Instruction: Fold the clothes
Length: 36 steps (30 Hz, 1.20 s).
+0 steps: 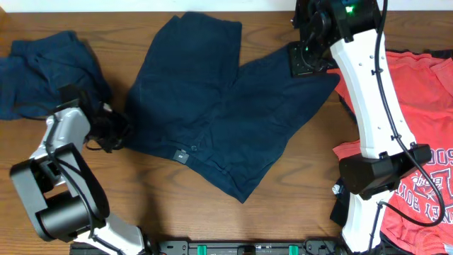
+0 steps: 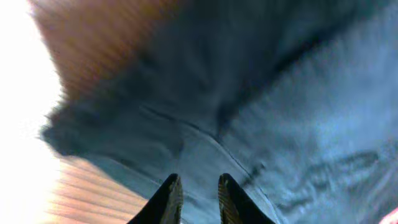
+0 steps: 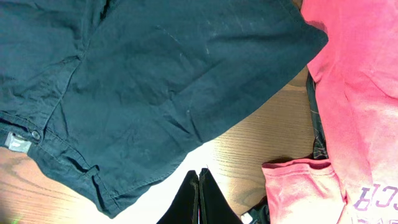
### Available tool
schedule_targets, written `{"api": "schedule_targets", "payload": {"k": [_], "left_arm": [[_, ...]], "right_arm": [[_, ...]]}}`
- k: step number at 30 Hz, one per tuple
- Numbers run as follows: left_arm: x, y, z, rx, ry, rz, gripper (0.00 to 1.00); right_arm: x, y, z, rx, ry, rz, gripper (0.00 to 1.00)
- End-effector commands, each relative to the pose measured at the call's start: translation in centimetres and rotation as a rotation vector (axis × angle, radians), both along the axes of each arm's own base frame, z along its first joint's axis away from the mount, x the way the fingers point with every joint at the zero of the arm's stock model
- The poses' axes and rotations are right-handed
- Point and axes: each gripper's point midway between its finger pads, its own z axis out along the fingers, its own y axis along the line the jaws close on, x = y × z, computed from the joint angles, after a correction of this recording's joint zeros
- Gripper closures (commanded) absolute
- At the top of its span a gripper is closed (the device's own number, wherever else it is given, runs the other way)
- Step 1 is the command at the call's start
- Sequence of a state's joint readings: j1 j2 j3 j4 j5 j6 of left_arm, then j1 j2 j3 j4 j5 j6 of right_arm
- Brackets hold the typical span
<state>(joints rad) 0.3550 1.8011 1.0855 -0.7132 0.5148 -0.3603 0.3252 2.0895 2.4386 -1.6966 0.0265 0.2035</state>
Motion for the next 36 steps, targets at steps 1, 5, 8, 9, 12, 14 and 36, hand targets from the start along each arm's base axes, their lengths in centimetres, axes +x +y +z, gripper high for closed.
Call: {"api": "schedule_targets", "payload": {"k": [1,5,8,9,12,14,36], "left_arm": [[0.3,-3.0,0.6,-0.048,-0.013,-0.086,0.72],[0.2,-5.8,1.3,-0.047,-0.019,-0.166,0.62],[0.1,-7.3,2.1,-0.046,-0.03,-0.2,0.56],[0.0,-7.8,2.4,-0.048,-0.034,-0.21,0.55],[-0.6,-9.1,3.6,-0.049,-0.047,-0.246,0.55],[-1.2,-10.2,4.6,-0.063,-0.052,-0.274,0.55],[-10.1,-24.0,6.4,-0.089,0.081,-0.624,0.48]], "right_arm": [[-0.3,0.2,1.2,0.003,-0.035,0.018,0.99],[-0.2,0.1,1.1,0.002,-0.033,0.015,0.88],[0.2,-0.4,0.6,-0.003,-0.021,0.002,0.72],[0.4,-0.6,0.2,-0.004,-0.015,-0.006,0.67],[1.1,-1.4,-1.0,-0.013,0.016,-0.028,0.57],[1.6,-1.7,-2.3,-0.013,0.047,-0.041,0.54],[5.4,-10.2,-14.5,0.073,0.315,-0.236,0.32]]}}
